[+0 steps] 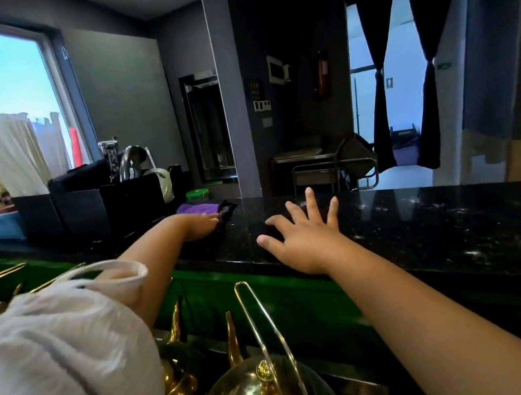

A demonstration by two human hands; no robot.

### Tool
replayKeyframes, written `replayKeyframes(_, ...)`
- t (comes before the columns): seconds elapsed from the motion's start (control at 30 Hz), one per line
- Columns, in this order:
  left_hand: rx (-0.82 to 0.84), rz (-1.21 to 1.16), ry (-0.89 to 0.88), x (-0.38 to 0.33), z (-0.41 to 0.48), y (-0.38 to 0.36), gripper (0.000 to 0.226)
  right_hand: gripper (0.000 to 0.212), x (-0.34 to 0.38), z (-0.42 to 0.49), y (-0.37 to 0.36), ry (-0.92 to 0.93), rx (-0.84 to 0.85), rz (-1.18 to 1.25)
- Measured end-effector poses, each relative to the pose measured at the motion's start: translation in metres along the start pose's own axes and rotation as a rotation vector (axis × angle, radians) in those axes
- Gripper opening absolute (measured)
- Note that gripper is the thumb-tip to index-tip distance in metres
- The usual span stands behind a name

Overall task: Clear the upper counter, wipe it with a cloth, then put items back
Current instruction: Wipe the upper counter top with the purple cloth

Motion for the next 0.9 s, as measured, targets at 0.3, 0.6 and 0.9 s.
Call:
replayKeyframes(0.3, -0.089, -0.068, 0.098, -0.007, 0.066, 0.012, 0.046, 0.052, -0.002, 0.006, -0.008, 0.036, -0.030, -0.026)
replayKeyframes(0.6, 0.006, -0.123, 0.016, -0.032, 0.052, 0.007, 0.050, 0.051, -0.002, 0.006, -0.007, 0.031, -0.059, -0.025)
replayKeyframes(0.9, 0.074, -0.122, -0.223, -0.039, -0.005, -0.013, 0.048, 0.052, 0.000, 0.003, -0.001, -0.002, -0.100, 0.034)
Point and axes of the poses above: each hand's wrist, its own z-axis towards the middle knuckle, its own y-axis out of the back of the hand, x = y × z, the point moved 4 cm from there along z, towards the middle knuckle, and after that the axes turned 10 degrees about -x, right-handed, at the moved point
